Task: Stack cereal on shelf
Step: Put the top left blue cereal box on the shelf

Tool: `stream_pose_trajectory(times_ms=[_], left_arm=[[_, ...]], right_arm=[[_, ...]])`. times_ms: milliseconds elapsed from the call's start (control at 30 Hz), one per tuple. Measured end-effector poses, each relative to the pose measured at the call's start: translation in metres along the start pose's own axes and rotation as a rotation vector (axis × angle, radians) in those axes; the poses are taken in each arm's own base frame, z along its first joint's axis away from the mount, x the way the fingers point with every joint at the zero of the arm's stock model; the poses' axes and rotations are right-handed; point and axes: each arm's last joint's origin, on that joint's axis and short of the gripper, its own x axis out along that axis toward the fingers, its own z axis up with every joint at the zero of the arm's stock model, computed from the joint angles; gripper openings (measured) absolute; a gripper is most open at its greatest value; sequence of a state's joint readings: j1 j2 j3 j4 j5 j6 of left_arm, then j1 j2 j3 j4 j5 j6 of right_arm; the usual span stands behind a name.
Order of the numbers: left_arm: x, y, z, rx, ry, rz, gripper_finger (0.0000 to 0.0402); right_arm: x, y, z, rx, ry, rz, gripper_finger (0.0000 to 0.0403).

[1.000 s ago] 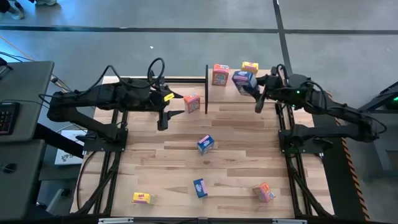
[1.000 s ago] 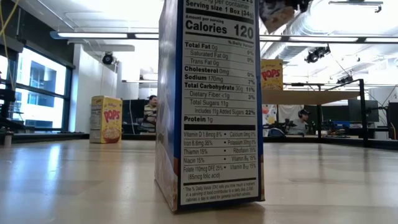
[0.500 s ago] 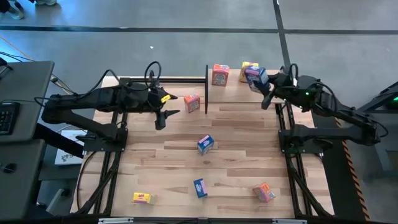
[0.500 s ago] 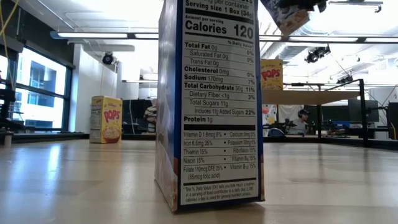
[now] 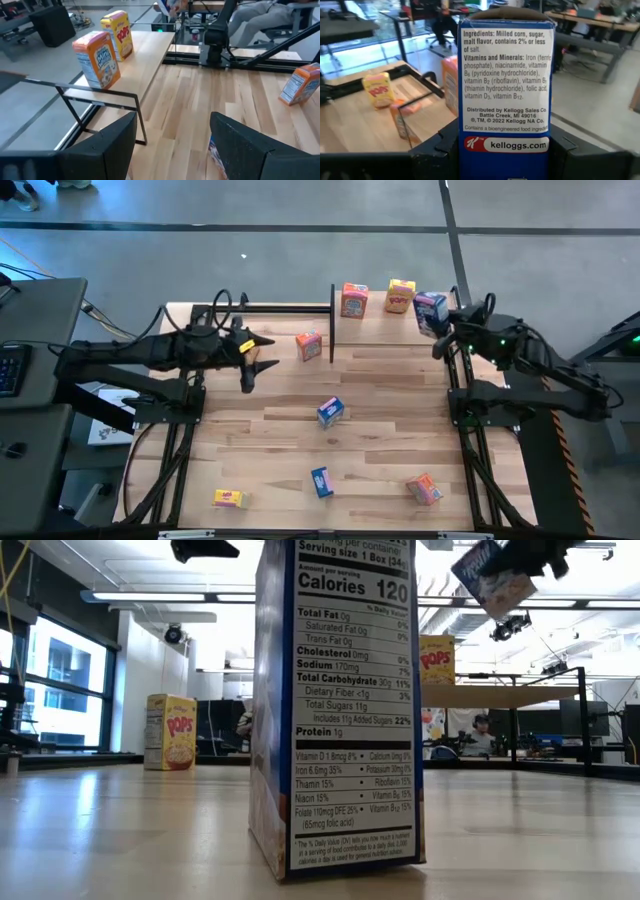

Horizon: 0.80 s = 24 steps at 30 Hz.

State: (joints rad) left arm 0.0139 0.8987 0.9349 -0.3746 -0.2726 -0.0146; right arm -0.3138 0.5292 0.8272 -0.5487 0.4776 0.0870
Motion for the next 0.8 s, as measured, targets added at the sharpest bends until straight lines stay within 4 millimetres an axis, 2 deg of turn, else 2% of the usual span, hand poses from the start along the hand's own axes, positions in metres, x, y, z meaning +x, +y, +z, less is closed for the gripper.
stream_pose_trajectory(times_ms=[467,800], left_arm=[[0.003,-0.001,-0.008,-0.021,-0.005,0.0,0.0243],[0.003,-0.001,-0.008,-0.019,-0.004,0.0,0.0243]], right_arm=[[0.02,-0.002,-0.075,0.092,-0.134,-0.176,0.0165],[0.033,-0.001,-0.105,0.056,-0.154,-0.331,0.0165]])
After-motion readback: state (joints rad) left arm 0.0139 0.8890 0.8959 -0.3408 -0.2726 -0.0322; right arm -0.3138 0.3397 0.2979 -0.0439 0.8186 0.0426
